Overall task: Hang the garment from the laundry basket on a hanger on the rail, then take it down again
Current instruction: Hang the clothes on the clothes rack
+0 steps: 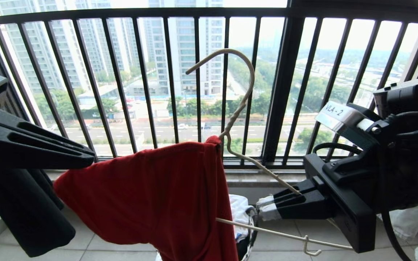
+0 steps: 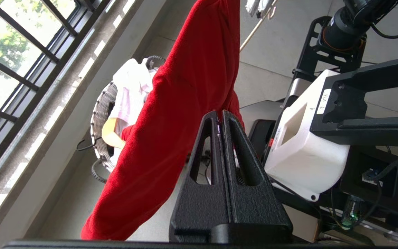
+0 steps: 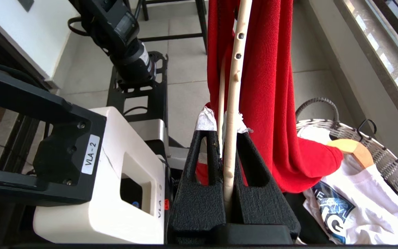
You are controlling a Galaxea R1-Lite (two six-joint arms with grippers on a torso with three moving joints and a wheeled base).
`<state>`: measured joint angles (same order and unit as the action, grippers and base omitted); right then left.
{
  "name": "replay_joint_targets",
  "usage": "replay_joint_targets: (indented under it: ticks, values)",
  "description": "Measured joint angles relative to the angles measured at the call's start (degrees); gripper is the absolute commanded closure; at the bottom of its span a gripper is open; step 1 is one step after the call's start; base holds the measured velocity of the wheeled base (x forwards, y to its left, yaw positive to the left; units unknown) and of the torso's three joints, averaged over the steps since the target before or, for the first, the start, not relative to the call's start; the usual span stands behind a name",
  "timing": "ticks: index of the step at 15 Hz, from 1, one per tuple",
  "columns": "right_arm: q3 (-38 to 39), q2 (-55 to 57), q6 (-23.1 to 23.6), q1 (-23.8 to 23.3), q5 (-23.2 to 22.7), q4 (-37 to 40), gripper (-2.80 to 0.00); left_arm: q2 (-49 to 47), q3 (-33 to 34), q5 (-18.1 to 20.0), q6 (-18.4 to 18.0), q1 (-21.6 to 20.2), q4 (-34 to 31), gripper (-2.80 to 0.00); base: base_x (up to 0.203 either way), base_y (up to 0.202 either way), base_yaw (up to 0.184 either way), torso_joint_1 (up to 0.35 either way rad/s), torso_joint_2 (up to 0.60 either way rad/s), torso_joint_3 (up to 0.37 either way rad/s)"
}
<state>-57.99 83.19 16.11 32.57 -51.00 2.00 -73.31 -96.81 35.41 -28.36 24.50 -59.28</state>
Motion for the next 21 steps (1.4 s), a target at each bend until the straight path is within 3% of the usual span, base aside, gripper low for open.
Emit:
replay_joint_targets:
  ticks: [3, 8, 9, 21]
  values:
    - [0.6, 0.6, 4.9, 0.0, -3.3, 0.0, 0.0, 0.5, -0.5, 0.7, -0.5, 0.3, -0.7, 0.0, 0.0, 0.0, 0.0, 0.0, 0.0, 0.0]
    - [0.4, 1.9, 7.5, 0.8, -4.6, -0.4, 0.0, 0.9, -0.3, 0.6, -2.6, 1.9, -3.7, 0.0, 0.0, 0.0, 0.0, 0.0, 0.0, 0.0]
    - [0.5, 2.1, 7.5, 1.2, -4.7, -0.3, 0.0, 0.8, 0.0, 0.5, -3.2, 2.7, -4.5, -2.8, 0.0, 0.0, 0.0, 0.0, 0.0, 0.0]
    - [2.0, -0.8, 8.8, 2.3, -4.7, -0.3, 0.0, -6.6, 0.3, 0.2, -3.6, 7.4, -2.3, -2.8, 0.0, 0.0, 0.0, 0.0, 0.0, 0.0]
